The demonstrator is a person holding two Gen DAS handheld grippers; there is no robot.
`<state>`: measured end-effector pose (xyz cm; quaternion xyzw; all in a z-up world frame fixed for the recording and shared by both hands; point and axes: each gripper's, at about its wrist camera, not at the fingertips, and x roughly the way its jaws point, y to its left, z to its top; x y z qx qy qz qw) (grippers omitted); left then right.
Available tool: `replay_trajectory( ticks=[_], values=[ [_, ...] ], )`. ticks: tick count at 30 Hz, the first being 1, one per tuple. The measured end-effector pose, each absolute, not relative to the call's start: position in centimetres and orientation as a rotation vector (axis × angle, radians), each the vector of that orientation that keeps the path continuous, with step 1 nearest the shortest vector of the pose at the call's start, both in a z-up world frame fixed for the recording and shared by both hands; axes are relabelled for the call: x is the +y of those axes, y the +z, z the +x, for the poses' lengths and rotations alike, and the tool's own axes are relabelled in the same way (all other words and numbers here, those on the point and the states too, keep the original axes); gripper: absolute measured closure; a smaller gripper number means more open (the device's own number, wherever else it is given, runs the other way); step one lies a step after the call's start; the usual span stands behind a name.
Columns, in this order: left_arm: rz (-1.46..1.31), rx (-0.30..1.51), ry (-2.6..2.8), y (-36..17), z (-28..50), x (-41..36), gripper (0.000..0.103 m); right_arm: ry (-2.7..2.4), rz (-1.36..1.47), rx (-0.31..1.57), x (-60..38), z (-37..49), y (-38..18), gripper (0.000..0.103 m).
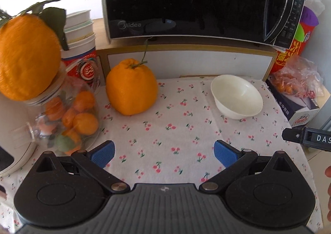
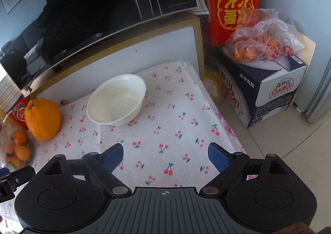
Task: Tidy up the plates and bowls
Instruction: 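Move both tools toward the remaining small white bowl, then close both grippers on the small white bowl rim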
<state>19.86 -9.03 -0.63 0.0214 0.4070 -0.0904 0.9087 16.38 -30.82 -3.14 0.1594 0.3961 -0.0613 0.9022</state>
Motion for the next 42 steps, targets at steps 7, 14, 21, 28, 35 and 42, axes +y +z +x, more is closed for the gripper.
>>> replay_trajectory(
  ticks=[7, 14, 21, 28, 35, 42],
  values=[
    [-0.084, 0.817, -0.284, -2.2, 24.4, -11.2, 0.007, -0.093, 0.432, 0.738, -32.1, 19.2, -4.1, 0.013],
    [-0.174, 0.832, -0.411, -4.7, 27.3, -12.5, 0.045, -0.045, 0.511, 0.704, -32.2, 20.9, -5.5, 0.023],
    [-0.298, 0.888, -0.477, -6.5, 29.1, -12.7, 0.081, -0.023, 0.607, 0.694, -31.6, 22.5, -7.0, 0.076],
    [-0.356, 0.894, -0.486, -7.0, 29.4, -12.7, 0.092, -0.008, 0.553, 0.667, -30.1, 23.1, -7.3, 0.091],
    [-0.385, 0.91, -0.466, -6.1, 28.5, -11.3, 0.093, -0.012, 0.525, 0.673, -29.4, 22.8, -7.1, 0.091],
    [-0.397, 0.896, -0.437, -4.9, 26.9, -9.7, 0.093, 0.03, 0.49, 0.656, -27.7, 21.6, -5.3, 0.091]
  ],
)
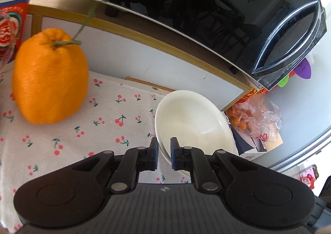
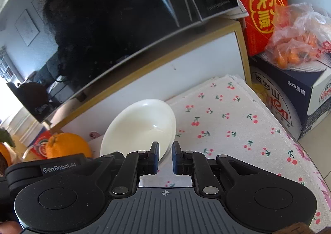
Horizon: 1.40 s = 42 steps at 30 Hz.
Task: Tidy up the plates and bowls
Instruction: 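Close both grippers on the small white bowl rim, then lift the small bowl with both grippers and carry it over the nested bowls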
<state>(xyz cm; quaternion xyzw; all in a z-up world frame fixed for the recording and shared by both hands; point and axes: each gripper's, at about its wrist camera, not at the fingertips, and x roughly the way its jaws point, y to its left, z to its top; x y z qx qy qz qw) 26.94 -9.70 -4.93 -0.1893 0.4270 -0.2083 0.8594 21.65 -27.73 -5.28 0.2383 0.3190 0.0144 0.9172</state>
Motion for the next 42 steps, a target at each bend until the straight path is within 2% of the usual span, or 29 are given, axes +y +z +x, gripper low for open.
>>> replay_trajectory(
  ticks=[11, 22, 29, 42],
  values=[
    [-0.449, 0.845, -0.391, -1.3, 22.7, -6.5, 0.092, 0.121, 0.338, 0.606, -23.8, 17.8, -0.6, 0.089],
    [-0.464, 0.808, -0.353, 2.5, 17.4, -2.6, 0.092, 0.201, 0.353, 0.634, -21.0, 12.6, 3.0, 0.088],
    [-0.472, 0.818, -0.34, 3.2, 14.1, 1.1, 0.092, 0.271, 0.405, 0.726, -19.1, 9.4, 4.0, 0.087],
    [-0.461, 0.825, -0.341, 3.0, 8.1, 6.9, 0.092, 0.374, 0.299, 0.81, -13.6, 4.8, 3.5, 0.085]
  ],
)
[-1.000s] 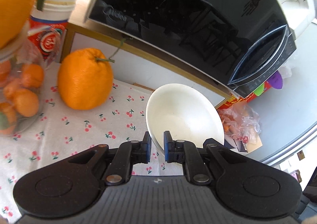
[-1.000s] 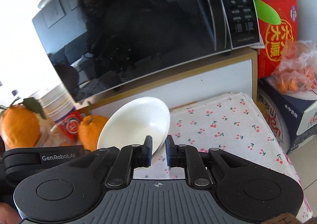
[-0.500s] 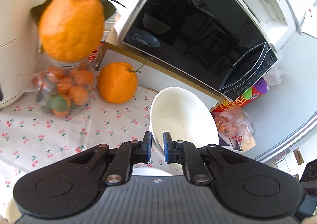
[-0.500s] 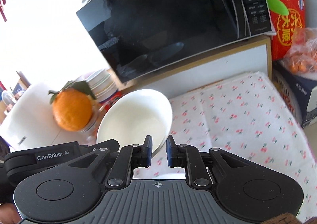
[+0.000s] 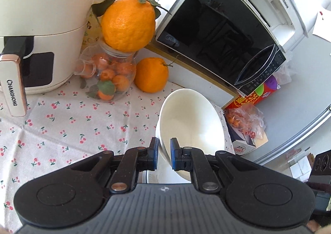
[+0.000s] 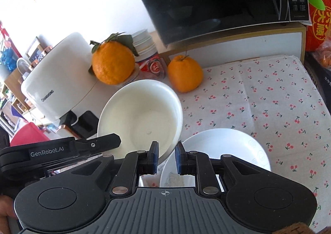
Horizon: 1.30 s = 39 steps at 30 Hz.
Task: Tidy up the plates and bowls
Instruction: 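Lift the small bowl with both grippers and carry it over the nested bowls, then lower the small bowl into the nested bowls and open both grippers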
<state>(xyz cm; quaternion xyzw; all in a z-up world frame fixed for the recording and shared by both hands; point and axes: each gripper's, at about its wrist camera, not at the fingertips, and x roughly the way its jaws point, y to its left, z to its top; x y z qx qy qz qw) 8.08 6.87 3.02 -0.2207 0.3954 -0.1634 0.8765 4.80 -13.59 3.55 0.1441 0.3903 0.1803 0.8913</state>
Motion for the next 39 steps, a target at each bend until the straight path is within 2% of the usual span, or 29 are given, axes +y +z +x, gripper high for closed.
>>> replay_trajectory(
  ticks=[11, 23, 39],
  values=[
    [-0.429, 0.838, -0.277, 1.9, 5.0, 11.1, 0.092, 0.5, 0.267, 0.843, -8.5, 2.7, 2.6, 0.084],
    [-0.383, 0.917, -0.266, -1.4, 4.0, 11.8, 0.091, 0.565, 0.099, 0.875, -5.7, 1.4, -0.2, 0.084],
    [-0.325, 0.957, -0.275, -2.1, 4.0, 11.4, 0.082, 0.596, 0.076, 0.923, -5.7, 2.6, -1.1, 0.084]
  ],
)
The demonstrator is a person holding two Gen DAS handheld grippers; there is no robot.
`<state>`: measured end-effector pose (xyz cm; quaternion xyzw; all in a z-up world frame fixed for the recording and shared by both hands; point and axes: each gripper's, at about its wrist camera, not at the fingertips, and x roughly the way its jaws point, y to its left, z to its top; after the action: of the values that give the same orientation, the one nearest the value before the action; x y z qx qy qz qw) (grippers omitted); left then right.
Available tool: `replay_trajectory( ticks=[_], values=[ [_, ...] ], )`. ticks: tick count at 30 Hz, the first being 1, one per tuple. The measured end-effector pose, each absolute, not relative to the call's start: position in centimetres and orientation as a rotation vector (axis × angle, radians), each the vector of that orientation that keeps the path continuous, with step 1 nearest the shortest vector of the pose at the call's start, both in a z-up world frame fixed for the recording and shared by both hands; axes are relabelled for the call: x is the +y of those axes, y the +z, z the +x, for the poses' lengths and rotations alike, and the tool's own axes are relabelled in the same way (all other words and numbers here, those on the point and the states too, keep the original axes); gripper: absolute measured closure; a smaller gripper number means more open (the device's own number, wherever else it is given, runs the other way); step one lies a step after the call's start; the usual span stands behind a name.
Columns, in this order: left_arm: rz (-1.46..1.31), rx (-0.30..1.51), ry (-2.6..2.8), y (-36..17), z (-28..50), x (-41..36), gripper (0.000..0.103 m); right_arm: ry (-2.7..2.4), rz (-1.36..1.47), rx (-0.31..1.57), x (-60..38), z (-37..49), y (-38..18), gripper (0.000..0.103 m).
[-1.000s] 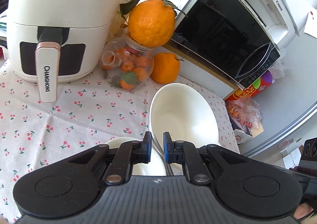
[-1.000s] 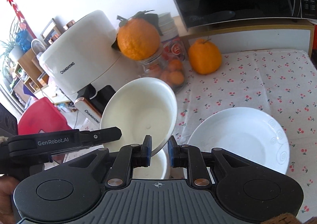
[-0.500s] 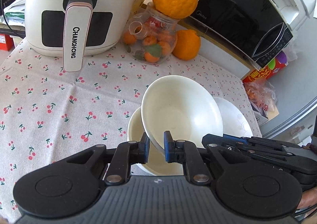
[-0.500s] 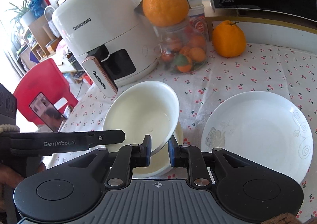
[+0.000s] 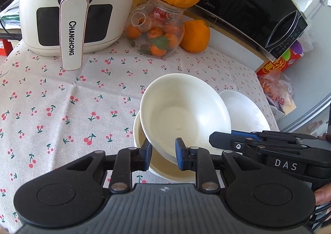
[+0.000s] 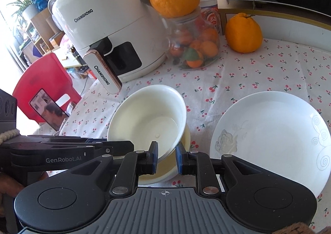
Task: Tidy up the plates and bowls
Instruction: 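Lower the small bowl into the nested bowls and open both grippers, then move both tools to the rim of the nested bowl stack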
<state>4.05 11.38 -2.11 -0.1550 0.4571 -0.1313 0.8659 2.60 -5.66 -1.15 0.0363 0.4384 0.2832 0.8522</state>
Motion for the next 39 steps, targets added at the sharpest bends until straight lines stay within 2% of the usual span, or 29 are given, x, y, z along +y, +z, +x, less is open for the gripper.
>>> replay_trajectory(
  ticks=[29, 32, 37, 39],
  values=[
    [-0.312, 0.965, -0.281, -1.6, 3.4, 11.5, 0.079, 0.602, 0.081, 0.96, -6.1, 2.6, -1.6, 0.084],
    [-0.301, 0.95, -0.275, -1.4, 3.3, 11.5, 0.072, 0.591, 0.075, 0.972, -6.2, 2.7, -1.8, 0.083],
    [-0.258, 0.929, -0.257, -1.3, 3.2, 11.3, 0.051, 0.57, 0.066, 0.987, -6.2, 2.9, -2.3, 0.08],
    [-0.251, 0.927, -0.257, -1.3, 3.3, 11.3, 0.046, 0.57, 0.074, 0.98, -6.4, 3.0, -2.1, 0.078]
  ],
)
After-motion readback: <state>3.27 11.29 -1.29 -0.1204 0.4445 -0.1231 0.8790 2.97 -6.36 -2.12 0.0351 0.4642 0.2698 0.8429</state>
